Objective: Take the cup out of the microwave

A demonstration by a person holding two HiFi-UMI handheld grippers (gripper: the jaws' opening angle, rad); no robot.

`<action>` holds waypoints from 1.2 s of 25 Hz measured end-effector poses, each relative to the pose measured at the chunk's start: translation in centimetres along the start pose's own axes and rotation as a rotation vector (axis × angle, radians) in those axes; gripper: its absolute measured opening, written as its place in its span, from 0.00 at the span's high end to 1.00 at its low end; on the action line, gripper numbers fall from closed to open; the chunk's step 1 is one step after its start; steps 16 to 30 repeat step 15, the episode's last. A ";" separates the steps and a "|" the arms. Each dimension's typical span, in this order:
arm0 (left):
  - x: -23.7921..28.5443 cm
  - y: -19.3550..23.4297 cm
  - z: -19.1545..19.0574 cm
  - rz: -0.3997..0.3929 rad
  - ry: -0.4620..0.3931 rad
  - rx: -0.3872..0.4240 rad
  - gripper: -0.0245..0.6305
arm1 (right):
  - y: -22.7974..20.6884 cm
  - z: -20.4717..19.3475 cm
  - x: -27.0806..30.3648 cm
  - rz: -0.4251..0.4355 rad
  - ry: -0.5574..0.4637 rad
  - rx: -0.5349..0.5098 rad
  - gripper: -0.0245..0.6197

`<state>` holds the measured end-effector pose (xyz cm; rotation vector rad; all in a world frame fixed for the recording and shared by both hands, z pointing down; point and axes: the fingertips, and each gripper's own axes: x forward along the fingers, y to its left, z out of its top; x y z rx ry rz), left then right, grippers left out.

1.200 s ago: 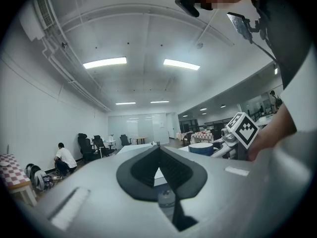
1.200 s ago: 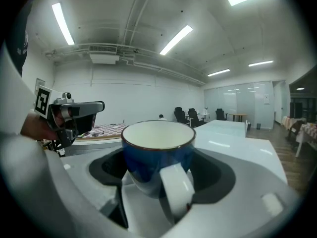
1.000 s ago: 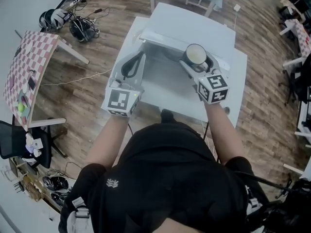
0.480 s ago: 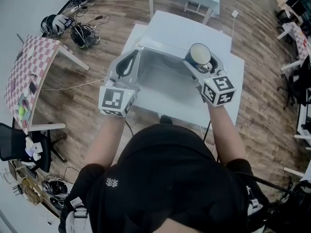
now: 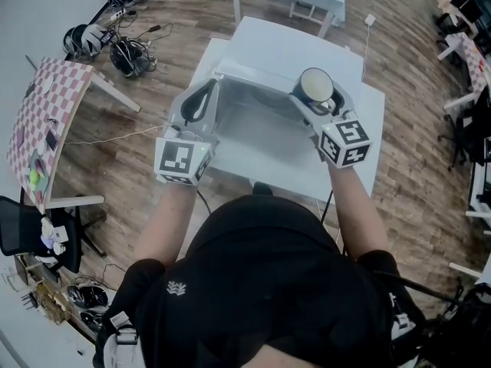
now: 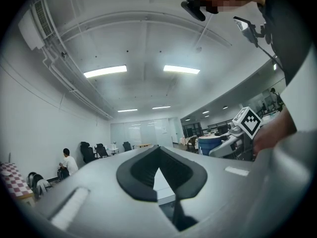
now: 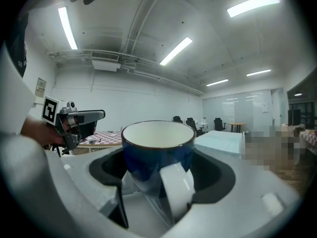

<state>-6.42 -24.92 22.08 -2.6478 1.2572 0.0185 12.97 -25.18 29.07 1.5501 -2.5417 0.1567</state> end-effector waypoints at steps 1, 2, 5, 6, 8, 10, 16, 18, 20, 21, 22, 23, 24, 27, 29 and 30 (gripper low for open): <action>0.0 0.0 -0.1 -0.001 0.002 -0.002 0.96 | 0.0 0.0 0.0 -0.004 -0.005 0.001 0.36; 0.0 0.1 -0.3 -0.002 0.003 -0.005 0.96 | 0.0 0.0 0.0 -0.008 -0.009 0.002 0.36; -0.1 0.4 -0.4 0.003 0.003 -0.012 0.96 | -0.1 -0.1 -0.2 -0.019 -0.017 0.003 0.36; -0.2 0.4 -0.4 0.004 0.002 -0.013 0.96 | -0.1 -0.1 -0.3 -0.023 -0.020 0.003 0.36; -0.1 0.3 -0.4 -0.002 0.001 -0.012 0.96 | -0.2 0.1 -0.5 -0.033 -0.031 0.000 0.36; 0.0 0.3 -0.4 -0.011 0.003 -0.014 0.96 | -0.2 0.4 -0.5 -0.041 -0.038 -0.003 0.36; 0.1 0.4 -0.3 -0.023 0.006 -0.012 0.96 | -0.2 0.7 -0.3 -0.045 -0.035 -0.003 0.36; 0.1 0.4 -0.3 -0.023 0.006 -0.012 0.96 | -0.2 0.7 -0.3 -0.045 -0.035 -0.003 0.36; 0.1 0.4 -0.3 -0.023 0.006 -0.012 0.96 | -0.2 0.7 -0.3 -0.045 -0.035 -0.003 0.36; 0.1 0.4 -0.3 -0.023 0.006 -0.012 0.96 | -0.2 0.7 -0.3 -0.045 -0.035 -0.003 0.36; 0.1 0.4 -0.3 -0.023 0.006 -0.012 0.96 | -0.2 0.7 -0.3 -0.045 -0.035 -0.003 0.36; 0.1 0.4 -0.3 -0.023 0.006 -0.012 0.96 | -0.2 0.7 -0.3 -0.045 -0.035 -0.003 0.36; 0.1 0.4 -0.3 -0.023 0.006 -0.012 0.96 | -0.2 0.7 -0.3 -0.045 -0.035 -0.003 0.36; 0.1 0.4 -0.3 -0.023 0.006 -0.012 0.96 | -0.2 0.7 -0.3 -0.045 -0.035 -0.003 0.36; 0.1 0.4 -0.3 -0.023 0.006 -0.012 0.96 | -0.2 0.7 -0.3 -0.045 -0.035 -0.003 0.36; 0.1 0.4 -0.3 -0.023 0.006 -0.012 0.96 | -0.2 0.7 -0.3 -0.045 -0.035 -0.003 0.36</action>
